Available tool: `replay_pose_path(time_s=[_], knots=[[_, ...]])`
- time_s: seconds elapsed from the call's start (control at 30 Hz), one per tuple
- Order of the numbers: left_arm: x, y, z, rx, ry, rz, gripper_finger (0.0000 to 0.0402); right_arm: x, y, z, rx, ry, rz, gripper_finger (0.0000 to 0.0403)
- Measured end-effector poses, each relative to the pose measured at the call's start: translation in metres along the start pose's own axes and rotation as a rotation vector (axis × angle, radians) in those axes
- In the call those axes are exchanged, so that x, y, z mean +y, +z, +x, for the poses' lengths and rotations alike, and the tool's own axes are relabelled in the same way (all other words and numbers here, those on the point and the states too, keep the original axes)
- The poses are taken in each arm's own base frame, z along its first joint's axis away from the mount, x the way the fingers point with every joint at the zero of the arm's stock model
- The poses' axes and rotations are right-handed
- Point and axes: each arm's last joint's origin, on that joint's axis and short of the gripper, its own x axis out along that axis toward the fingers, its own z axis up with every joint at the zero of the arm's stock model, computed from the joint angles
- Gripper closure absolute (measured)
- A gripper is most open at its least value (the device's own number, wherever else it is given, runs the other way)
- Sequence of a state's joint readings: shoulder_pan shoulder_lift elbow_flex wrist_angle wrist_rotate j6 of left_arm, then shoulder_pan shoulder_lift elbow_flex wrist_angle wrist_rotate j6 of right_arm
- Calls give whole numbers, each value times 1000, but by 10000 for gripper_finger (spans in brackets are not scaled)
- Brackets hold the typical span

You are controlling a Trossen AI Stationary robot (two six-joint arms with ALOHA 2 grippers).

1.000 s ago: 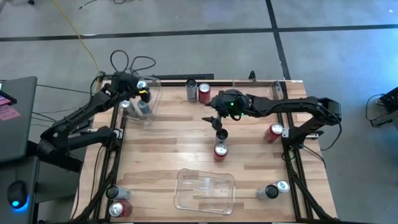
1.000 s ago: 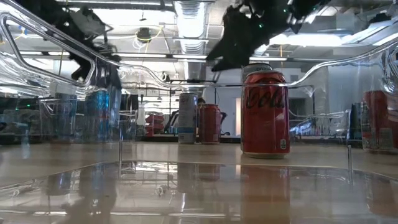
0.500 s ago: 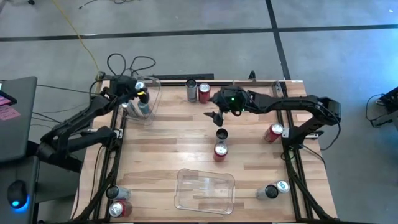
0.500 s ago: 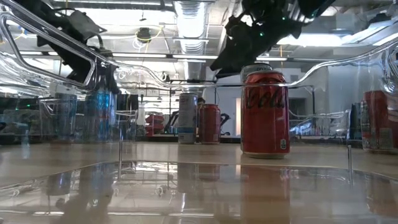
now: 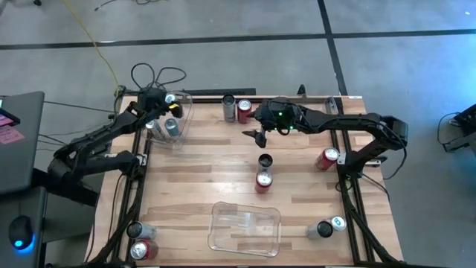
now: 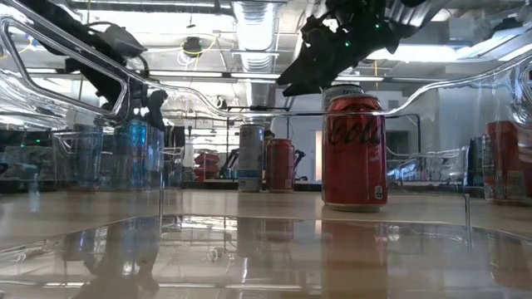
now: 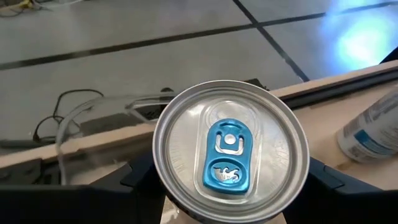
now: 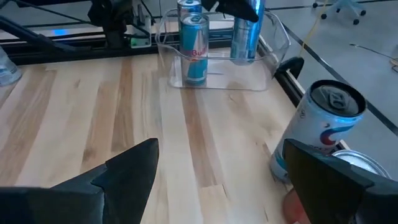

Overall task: Sort soda cans
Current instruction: Put the blue soda can into the top left transparent bin

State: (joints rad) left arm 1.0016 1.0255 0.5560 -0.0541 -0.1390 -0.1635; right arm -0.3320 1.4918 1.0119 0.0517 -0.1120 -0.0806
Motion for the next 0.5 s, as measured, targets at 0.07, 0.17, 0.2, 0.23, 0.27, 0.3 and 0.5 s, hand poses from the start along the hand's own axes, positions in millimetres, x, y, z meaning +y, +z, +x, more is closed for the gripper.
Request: replay_pose_path(time_s=[0.07, 0.17, 0.2, 0.23, 0.27, 0.3, 0.5], knots=[[-1, -3, 8, 24, 4, 14, 168, -2, 0, 0, -2, -4, -5, 42], [-1, -10, 19, 76, 12, 24, 168, -5, 0, -1, -3, -8, -13, 42], [-1, -11, 22, 84, 13, 26, 168, -6, 0, -1, -3, -6, -15, 42], [-2, -12, 25, 87, 14, 30, 168, -7, 0, -1, -7, -1, -15, 42], [-2, -12, 27, 88, 14, 37, 167, -8, 0, -1, -12, 0, -15, 42], [-2, -12, 29, 83, 13, 39, 167, -10, 1, -1, -15, -3, -15, 42], [-3, -12, 32, 67, 13, 79, 166, -13, 1, -2, -18, -6, -14, 42]])
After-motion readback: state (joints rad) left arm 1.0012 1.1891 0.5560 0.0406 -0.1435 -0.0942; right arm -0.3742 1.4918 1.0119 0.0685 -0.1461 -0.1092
